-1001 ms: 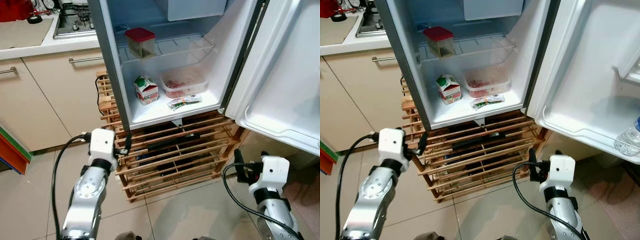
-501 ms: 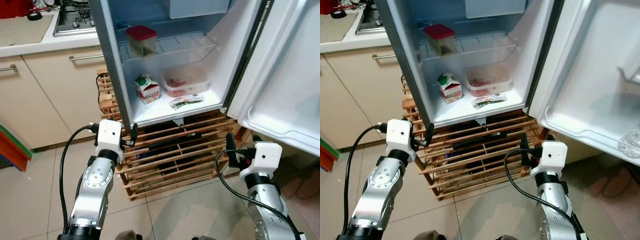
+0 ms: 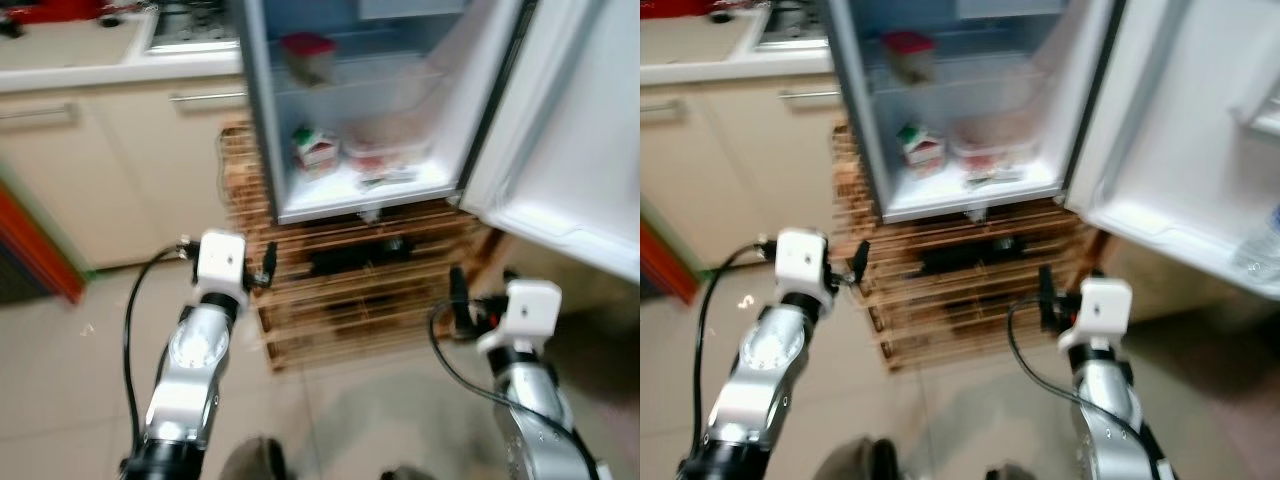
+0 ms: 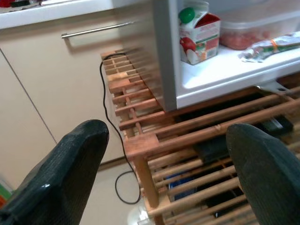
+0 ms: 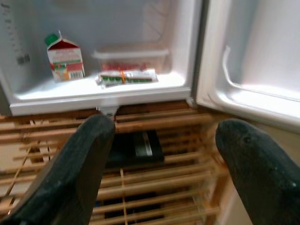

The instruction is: Restocking fridge

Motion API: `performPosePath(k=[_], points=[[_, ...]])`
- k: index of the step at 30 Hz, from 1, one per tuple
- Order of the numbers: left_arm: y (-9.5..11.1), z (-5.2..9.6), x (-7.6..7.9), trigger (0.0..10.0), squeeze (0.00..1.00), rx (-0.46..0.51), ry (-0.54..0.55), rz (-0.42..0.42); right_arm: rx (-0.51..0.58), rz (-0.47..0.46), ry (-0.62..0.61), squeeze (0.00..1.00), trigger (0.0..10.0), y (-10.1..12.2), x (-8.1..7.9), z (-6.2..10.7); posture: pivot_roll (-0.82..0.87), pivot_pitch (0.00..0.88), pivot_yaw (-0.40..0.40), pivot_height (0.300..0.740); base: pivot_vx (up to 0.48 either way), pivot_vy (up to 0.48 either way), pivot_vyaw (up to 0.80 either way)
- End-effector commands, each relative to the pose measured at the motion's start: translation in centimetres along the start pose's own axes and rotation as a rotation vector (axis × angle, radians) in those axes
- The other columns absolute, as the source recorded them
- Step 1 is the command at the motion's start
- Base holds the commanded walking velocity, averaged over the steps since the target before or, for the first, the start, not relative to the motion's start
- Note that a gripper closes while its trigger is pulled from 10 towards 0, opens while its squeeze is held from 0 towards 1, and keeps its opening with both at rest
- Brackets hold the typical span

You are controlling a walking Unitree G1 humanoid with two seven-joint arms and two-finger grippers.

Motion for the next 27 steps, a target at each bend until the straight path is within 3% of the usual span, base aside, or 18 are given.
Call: performPosePath(k=[1, 13, 27], points=[[1.01, -0.46, -0.22, 10.0, 0.0, 0.027, -0.004, -0.02, -0.001, 0.003, 0.014, 0.0, 10.0, 0.08, -0.45, -0.04, 0.07, 0.072, 0.038, 0.74, 0.0, -0.24, 0.0], [1.43, -0.65, 0.49, 10.0, 0.0, 0.048, -0.023, -0.02, 0.009, 0.006, 0.022, 0.0, 10.0, 0.74, -1.27, 0.09, 0.06, 0.07, 0.04, 0.74, 0.101, -0.411, 0.0], [1.99, -0.8, 0.77, 10.0, 0.0, 0.064, -0.017, -0.004, -0.003, 0.016, 0.028, 0.0, 10.0, 0.7, -1.15, 0.01, 0.06, 0.063, 0.036, 0.74, 0.0, -0.456, 0.0]])
Point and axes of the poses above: a point about 5 cm out from each wrist's last joint towards the gripper, its own z axis pointing back from the gripper into the wrist, its own y axis along the axis of the wrist's last joint, x = y × z, the point moved 6 cm from there along -z, pointing out of the wrist towards the gripper, and after that the axes turned 14 degrees about -z, right-handed, at the moved point
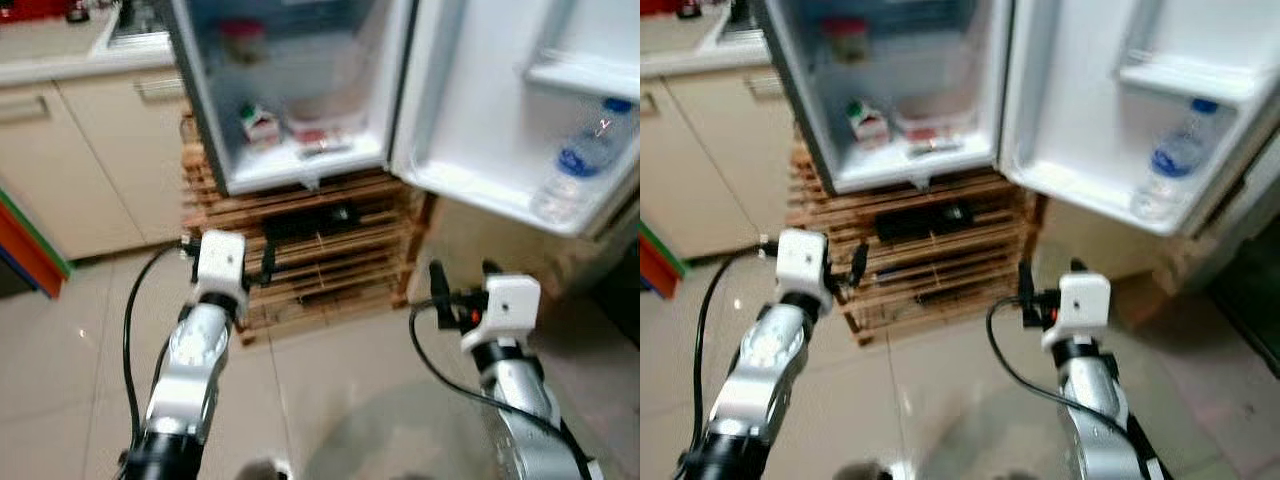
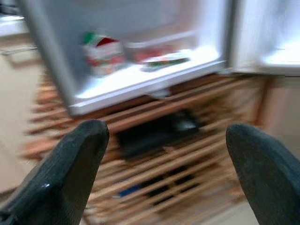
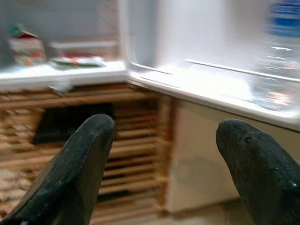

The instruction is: Restocking fridge

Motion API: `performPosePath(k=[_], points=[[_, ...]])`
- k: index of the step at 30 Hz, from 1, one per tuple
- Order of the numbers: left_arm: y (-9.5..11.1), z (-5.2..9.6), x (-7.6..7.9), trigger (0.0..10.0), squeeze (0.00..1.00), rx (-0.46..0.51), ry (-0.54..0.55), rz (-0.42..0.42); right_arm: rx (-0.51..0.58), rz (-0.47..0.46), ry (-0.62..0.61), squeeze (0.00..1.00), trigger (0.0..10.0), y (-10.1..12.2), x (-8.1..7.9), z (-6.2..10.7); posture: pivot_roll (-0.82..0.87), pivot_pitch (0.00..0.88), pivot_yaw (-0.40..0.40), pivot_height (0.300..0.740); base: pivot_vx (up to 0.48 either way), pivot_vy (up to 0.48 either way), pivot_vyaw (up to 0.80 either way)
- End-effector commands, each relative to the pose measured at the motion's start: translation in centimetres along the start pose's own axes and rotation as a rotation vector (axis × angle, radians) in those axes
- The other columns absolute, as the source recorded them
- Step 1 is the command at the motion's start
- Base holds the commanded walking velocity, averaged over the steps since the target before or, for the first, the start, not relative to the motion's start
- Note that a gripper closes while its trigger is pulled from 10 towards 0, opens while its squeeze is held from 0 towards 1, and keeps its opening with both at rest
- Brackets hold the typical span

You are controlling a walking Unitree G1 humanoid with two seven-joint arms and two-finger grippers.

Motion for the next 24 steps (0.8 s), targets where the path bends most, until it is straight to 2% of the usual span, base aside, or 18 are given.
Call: performPosePath(k=[1, 11, 24], points=[[0.2, 0.1, 0.3, 10.0, 0.0, 0.007, -0.008, -0.011, -0.001, 0.003, -0.012, 0.0, 10.0, -0.1, 0.4, 0.0, 0.06, 0.06, 0.035, 0.74, 0.0, -0.45, 0.0], [0.4, -0.1, 0.2, 10.0, 0.0, 0.016, 0.0, -0.023, -0.018, 0.009, -0.01, 0.0, 10.0, -1.0, 0.9, -0.6, 0.06, 0.047, 0.031, 0.74, 0.0, -0.459, 0.0], [0.2, -0.5, -0.1, 10.0, 0.0, -0.001, 0.031, -0.032, -0.013, 0.016, 0.001, 0.0, 10.0, -1.4, 0.9, -0.8, 0.06, 0.038, 0.034, 0.74, 0.305, -0.365, 0.0]])
Point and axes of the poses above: a point about 5 cm out from each wrist's last joint towards the gripper, its own z axis pointing back from the gripper into the wrist, its own y axis along the axis of the wrist's last joint, x = y × z, the point moved 6 cm from there along -z, pointing out of the wrist towards the gripper, and after that the axes turned 14 degrees about -z, right-handed, at the moved point
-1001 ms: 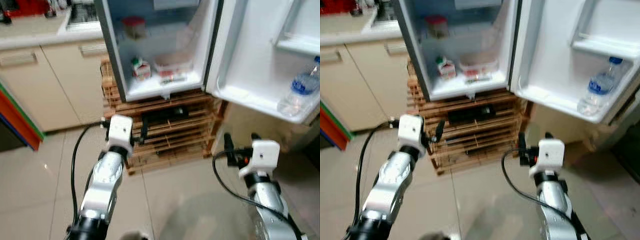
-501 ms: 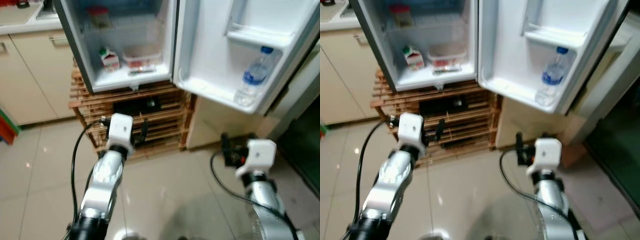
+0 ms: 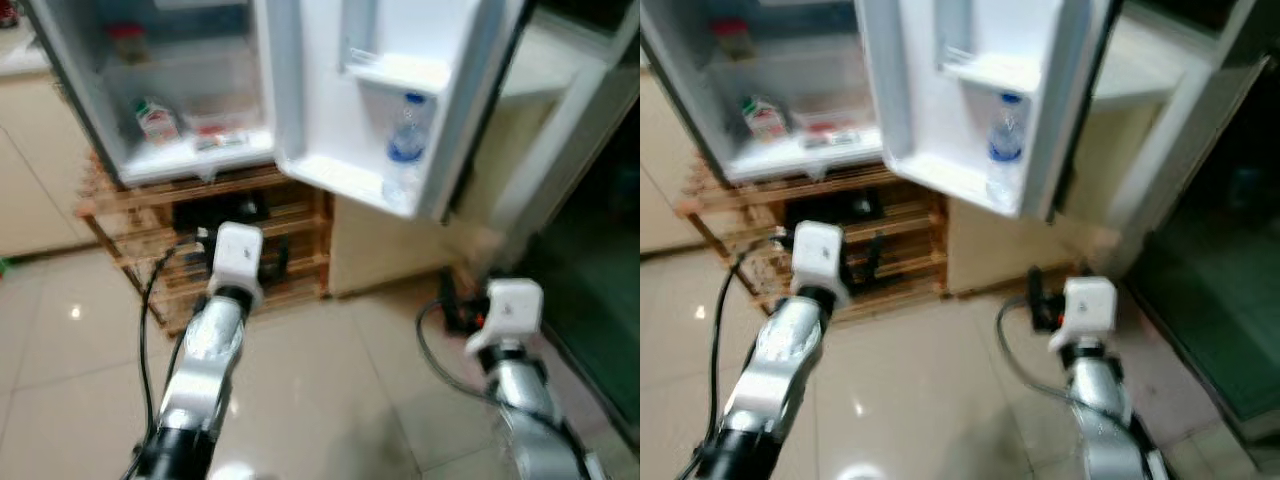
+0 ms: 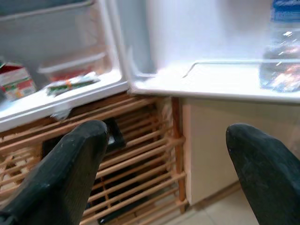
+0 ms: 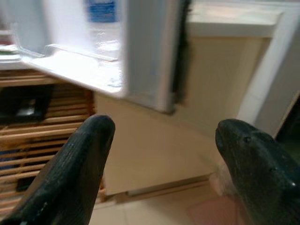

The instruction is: Restocking fridge

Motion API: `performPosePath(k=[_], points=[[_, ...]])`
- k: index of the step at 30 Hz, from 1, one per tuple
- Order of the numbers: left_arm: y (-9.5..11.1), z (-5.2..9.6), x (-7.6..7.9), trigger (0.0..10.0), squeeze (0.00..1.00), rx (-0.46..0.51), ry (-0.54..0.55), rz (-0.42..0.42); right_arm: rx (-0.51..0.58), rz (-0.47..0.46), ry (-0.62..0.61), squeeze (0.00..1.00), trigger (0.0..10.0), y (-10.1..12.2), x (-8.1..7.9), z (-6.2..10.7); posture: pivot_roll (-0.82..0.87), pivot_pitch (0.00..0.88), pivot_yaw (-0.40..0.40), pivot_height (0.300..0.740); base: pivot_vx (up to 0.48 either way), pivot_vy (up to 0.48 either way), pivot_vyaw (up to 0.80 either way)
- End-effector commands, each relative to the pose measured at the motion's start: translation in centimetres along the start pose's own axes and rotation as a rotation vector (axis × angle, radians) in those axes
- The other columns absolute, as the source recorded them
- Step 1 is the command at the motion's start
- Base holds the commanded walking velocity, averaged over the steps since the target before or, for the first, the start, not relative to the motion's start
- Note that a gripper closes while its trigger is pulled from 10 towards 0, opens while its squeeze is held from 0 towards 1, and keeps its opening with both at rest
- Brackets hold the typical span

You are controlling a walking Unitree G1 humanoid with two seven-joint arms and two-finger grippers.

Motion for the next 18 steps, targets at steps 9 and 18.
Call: performPosePath(k=[9, 18], points=[[0.1, -0.18, 0.3, 10.0, 0.0, -0.008, 0.006, 0.006, 0.003, 0.016, -0.004, 0.0, 10.0, -0.2, 0.33, -0.23, 0.07, 0.047, 0.035, 0.74, 0.323, -0.352, 0.36], [0.07, -0.1, -0.19, 10.0, 0.0, -0.006, 0.033, 0.04, -0.004, 0.01, -0.01, 0.0, 10.0, -0.63, 0.92, -0.25, 0.07, 0.054, 0.035, 0.74, 0.224, -0.226, 0.14]])
Point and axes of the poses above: a point about 5 cm out from each wrist's last joint towards the gripper, its own z axis pointing back from the gripper into the wrist, its own y axis along the axis of the wrist's last joint, x = y × z, the point moved 6 cm from there along -z, pointing out of the wrist towards the gripper, and after that the axes turned 14 degrees about -z, right-handed, at the moved point
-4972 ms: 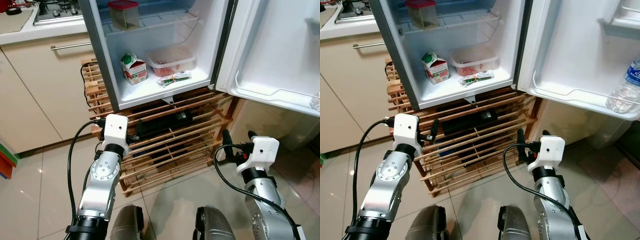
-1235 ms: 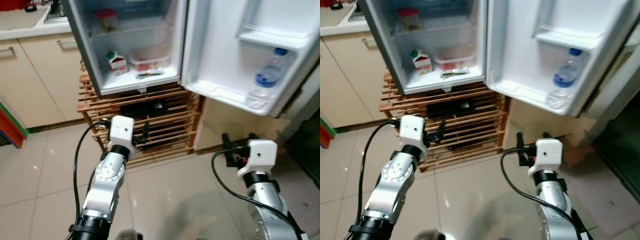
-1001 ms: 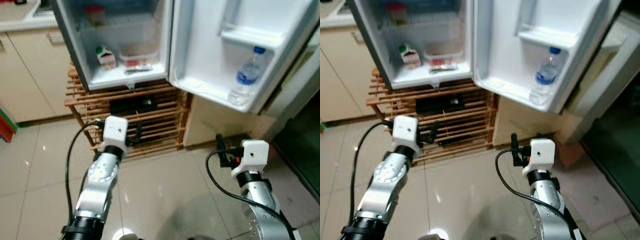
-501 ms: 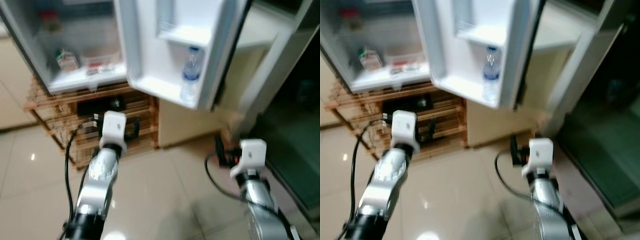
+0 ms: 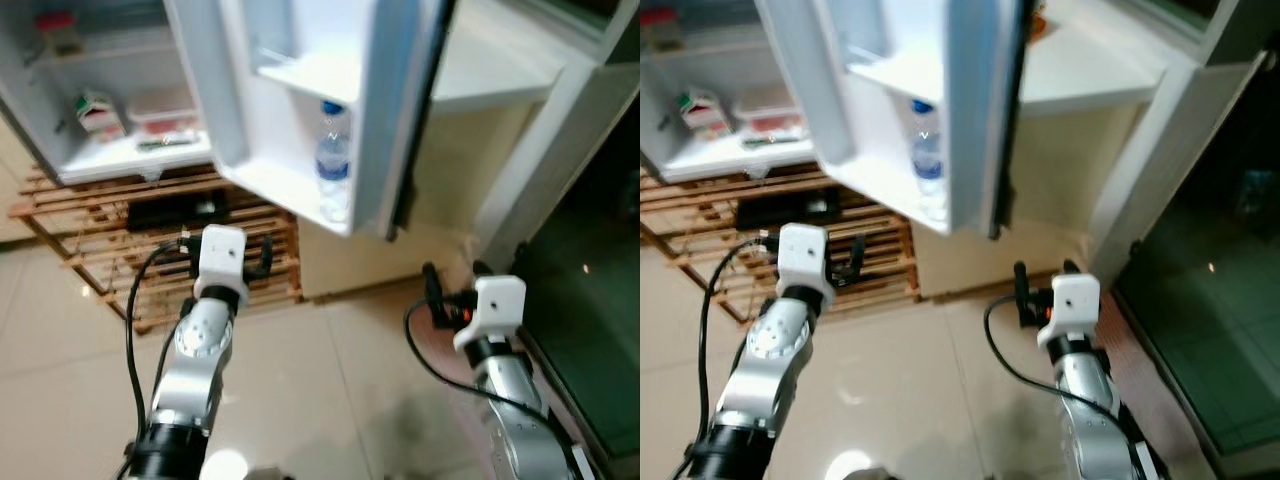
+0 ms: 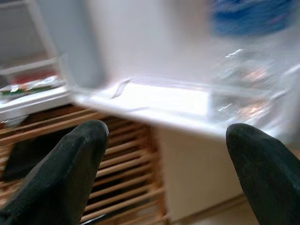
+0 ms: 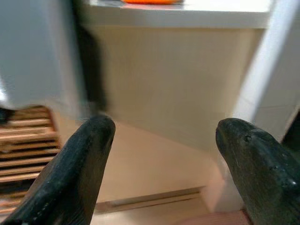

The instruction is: Restocking fridge

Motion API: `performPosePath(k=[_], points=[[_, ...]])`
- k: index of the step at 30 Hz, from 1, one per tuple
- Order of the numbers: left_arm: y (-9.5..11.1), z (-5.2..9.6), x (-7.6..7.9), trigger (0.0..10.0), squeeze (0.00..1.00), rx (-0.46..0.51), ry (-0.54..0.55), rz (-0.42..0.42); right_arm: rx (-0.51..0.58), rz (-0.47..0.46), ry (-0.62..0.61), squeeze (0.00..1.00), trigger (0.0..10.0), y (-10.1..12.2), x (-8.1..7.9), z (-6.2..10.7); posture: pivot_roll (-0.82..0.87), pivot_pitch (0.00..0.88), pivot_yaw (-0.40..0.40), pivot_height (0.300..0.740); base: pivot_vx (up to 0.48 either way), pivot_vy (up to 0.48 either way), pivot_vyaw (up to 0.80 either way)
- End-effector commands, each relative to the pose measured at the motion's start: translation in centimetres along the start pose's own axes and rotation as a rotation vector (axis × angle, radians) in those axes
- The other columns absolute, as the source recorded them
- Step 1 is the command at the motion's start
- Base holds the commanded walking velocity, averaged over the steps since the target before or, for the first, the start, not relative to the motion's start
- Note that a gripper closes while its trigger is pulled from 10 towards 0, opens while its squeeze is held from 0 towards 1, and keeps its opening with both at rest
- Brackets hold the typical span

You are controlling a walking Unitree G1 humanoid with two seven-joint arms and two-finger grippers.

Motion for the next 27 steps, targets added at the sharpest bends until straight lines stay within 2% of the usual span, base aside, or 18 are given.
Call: performPosePath(k=[1, 7, 9, 13, 18, 22, 24, 25, 27], points=[[0.2, 0.0, -0.2, 10.0, 0.0, 0.002, 0.006, 0.001, 0.005, 0.007, -0.009, 0.0, 10.0, 0.0, 0.6, 0.0, 0.07, 0.057, 0.033, 0.74, 0.0, 0.0, 0.0], [-0.8, -0.1, -0.7, 10.0, 0.0, -0.036, 0.019, -0.038, -0.008, 0.051, -0.031, 0.0, 10.0, 0.0, 1.7, -0.8, 0.08, 0.069, 0.032, 0.74, 0.0, 0.0, 0.0], [-2.0, -0.5, -1.9, 10.0, 0.0, -0.085, 0.042, -0.056, -0.007, 0.09, -0.052, 0.0, 10.0, 0.5, 2.8, -2.1, 0.1, 0.078, 0.029, 0.74, 0.0, 0.0, 0.0], [-2.4, -0.4, -2.8, 10.0, 0.0, -0.093, 0.062, -0.066, 0.01, 0.109, -0.061, 0.0, 10.0, 1.3, 3.4, -3.2, 0.12, 0.087, 0.027, 0.74, 0.0, 0.0, 0.0], [-3.3, 1.0, -3.5, 10.0, 0.0, -0.112, 0.07, -0.105, 0.04, 0.142, -0.076, 0.0, 10.0, 2.9, 4.3, -5.5, 0.17, 0.11, 0.014, 0.74, 0.0, 0.0, 0.0], [-4.1, 2.1, -4.2, 10.0, 0.0, -0.13, 0.092, -0.122, 0.06, 0.184, -0.116, 0.0, 10.0, 4.7, 5.4, -7.8, 0.22, 0.121, -0.002, 0.74, 0.0, 0.0, 0.0], [-4.4, 3.1, -4.5, 10.0, 0.0, -0.141, 0.1, -0.136, 0.059, 0.207, -0.135, 0.0, 10.0, 5.6, 5.8, -9.1, 0.24, 0.135, -0.007, 0.74, 0.0, 0.0, 0.0], [-4.4, 3.1, -4.5, 10.0, 0.0, -0.141, 0.1, -0.136, 0.059, 0.207, -0.135, 0.0, 10.0, 5.6, 5.8, -9.1, 0.24, 0.135, -0.007, 0.74, 0.0, 0.0, 0.0], [-4.7, 4.1, -4.3, 10.0, 0.0, -0.146, 0.089, -0.149, 0.075, 0.212, -0.143, 0.0, 10.0, 6.6, 5.8, -10.1, 0.27, 0.154, -0.006, 0.74, 0.0, 0.0, 0.0]])
Point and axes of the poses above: a point about 5 cm out from each wrist's last joint towards the gripper, its own z axis pointing back from the gripper into the wrist, its own y axis along the axis of the wrist's last joint, x = y × z, the point moved 6 cm from there along -z, pointing out of the wrist towards the gripper, and after that the axes turned 14 degrees about -z, right-handed, at the moved point
